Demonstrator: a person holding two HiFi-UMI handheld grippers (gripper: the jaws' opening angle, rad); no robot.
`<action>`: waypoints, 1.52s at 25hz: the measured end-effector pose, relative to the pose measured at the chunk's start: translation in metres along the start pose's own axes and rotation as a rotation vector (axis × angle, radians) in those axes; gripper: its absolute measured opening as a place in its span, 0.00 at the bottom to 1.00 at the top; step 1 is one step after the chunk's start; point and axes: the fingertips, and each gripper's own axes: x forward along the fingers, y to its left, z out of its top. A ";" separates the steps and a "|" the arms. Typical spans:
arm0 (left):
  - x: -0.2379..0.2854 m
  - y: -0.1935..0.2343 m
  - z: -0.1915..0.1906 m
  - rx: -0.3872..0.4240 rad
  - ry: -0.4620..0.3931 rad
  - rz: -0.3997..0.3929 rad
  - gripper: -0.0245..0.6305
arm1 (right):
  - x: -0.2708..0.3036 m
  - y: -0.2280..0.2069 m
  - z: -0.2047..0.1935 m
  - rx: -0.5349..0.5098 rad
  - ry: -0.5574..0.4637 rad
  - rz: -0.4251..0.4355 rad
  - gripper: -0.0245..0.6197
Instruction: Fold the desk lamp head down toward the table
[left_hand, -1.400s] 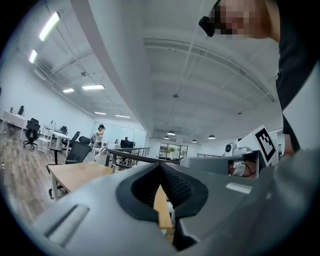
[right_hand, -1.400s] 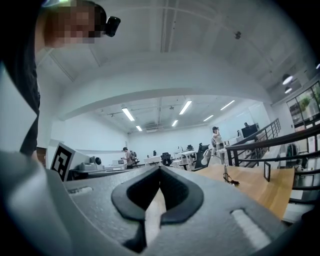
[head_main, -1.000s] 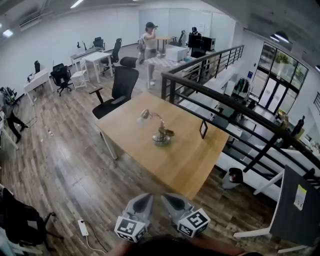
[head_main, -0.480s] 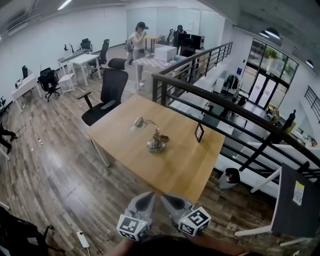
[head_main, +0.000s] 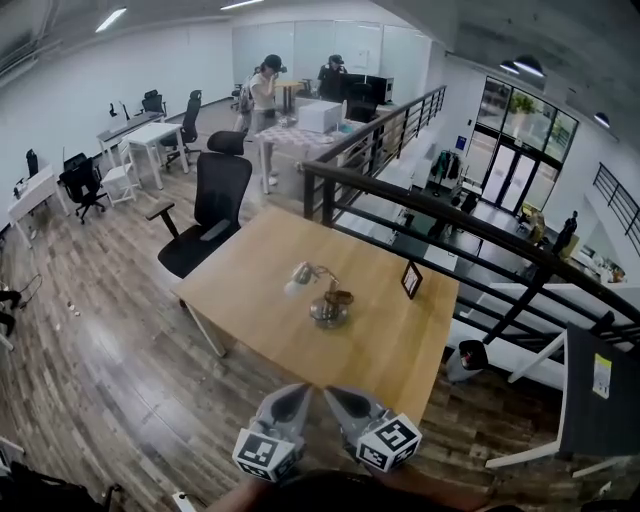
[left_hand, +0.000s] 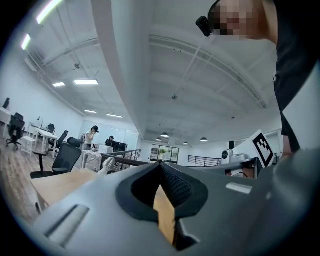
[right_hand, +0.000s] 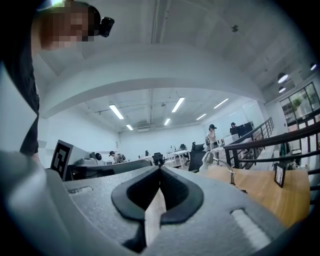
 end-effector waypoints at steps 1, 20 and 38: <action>-0.004 0.011 0.004 -0.001 0.001 -0.002 0.04 | 0.010 0.005 0.000 -0.001 0.001 -0.001 0.04; -0.044 0.132 0.001 -0.045 0.027 0.050 0.04 | 0.136 0.042 -0.025 0.010 0.048 0.066 0.04; 0.115 0.181 0.006 -0.031 0.042 -0.005 0.04 | 0.197 -0.109 0.024 0.019 0.008 0.019 0.04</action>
